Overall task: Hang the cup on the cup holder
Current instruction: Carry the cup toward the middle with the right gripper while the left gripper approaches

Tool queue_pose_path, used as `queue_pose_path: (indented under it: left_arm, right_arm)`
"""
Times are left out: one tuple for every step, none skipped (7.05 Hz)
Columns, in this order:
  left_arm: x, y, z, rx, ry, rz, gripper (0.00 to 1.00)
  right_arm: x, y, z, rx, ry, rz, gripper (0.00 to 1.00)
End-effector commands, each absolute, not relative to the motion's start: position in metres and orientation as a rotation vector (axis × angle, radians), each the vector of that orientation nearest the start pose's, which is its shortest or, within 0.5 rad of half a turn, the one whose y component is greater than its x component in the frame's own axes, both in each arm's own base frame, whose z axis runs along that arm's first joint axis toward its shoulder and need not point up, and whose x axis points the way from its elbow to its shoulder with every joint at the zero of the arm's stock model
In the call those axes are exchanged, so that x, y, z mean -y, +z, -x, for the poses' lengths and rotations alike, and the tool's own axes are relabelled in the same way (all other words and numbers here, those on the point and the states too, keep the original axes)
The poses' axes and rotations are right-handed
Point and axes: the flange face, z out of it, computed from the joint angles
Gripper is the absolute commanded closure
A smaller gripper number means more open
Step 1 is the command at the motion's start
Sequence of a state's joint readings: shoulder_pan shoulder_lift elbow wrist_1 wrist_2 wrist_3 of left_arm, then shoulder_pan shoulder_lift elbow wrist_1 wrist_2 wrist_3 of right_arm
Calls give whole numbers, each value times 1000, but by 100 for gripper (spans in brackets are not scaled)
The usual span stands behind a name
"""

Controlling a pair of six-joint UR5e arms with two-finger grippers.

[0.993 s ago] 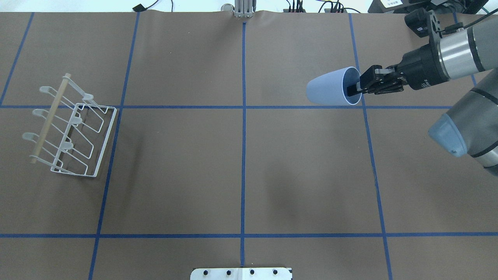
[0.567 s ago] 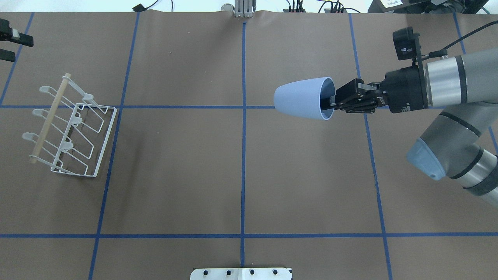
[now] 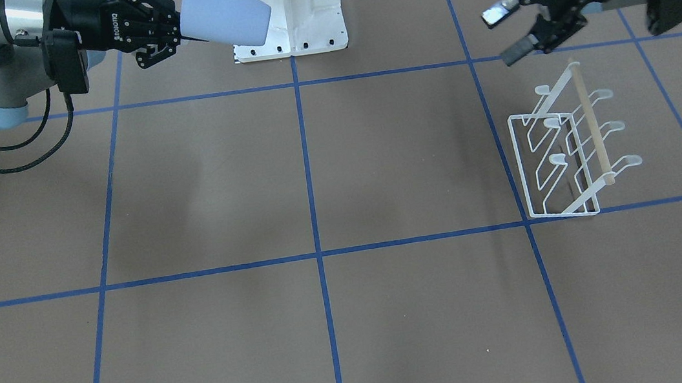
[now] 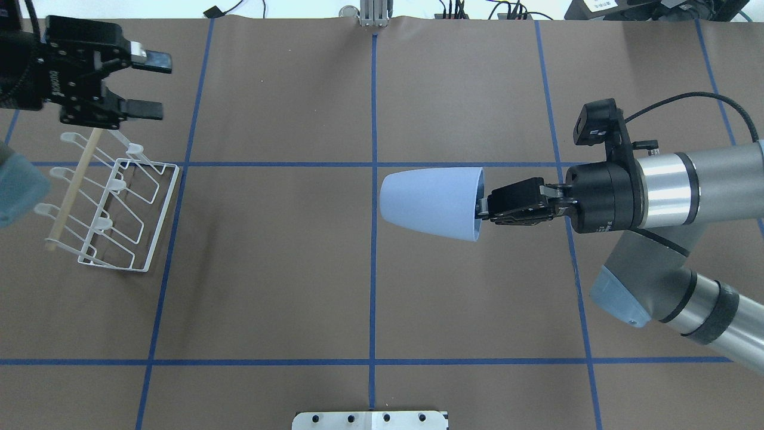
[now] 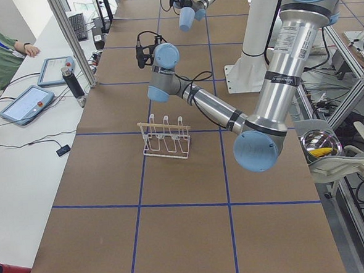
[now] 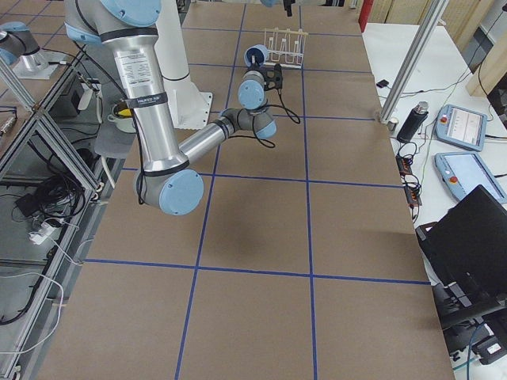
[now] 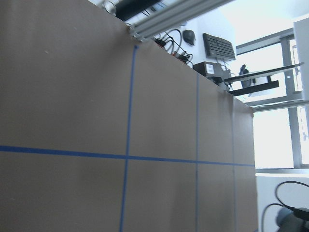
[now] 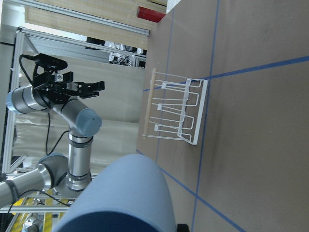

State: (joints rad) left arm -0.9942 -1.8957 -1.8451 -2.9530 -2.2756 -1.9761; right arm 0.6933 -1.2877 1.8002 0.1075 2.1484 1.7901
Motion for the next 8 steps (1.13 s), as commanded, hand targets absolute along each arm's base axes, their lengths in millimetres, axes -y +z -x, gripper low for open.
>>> queue_pose_path:
  left_arm:
    - [385,173,-280,-2104,-322,-8,2]
    - [375,147,-292,-2171,-368,74,2]
    - [371,122,-306,-2221,-403,165,2]
    - [361,121,-317,-2228,-402,193,2]
    - [356,120,-323,-2225,-397,216,2]
    - [353,121,-328,-2227,-402,224,2]
    - [352,122,-332,-2223,-403,232,2]
    - [344,122,-340,-2219,-392,256,2]
  right_arm:
    - [356,236,315,2160,-78,-216,100]
    - [356,225,313,2197,-52,-208,100]
    - [356,224,313,2212,-50,-211,100]
    - [350,224,313,2248,-62,-221,100]
    - [347,224,316,2257,-69,-213,100]
    - [343,223,314,2280,-88,-219,100]
    - [341,224,313,2295,-100,-224,100]
    - [340,224,313,2299,-103,-224,100]
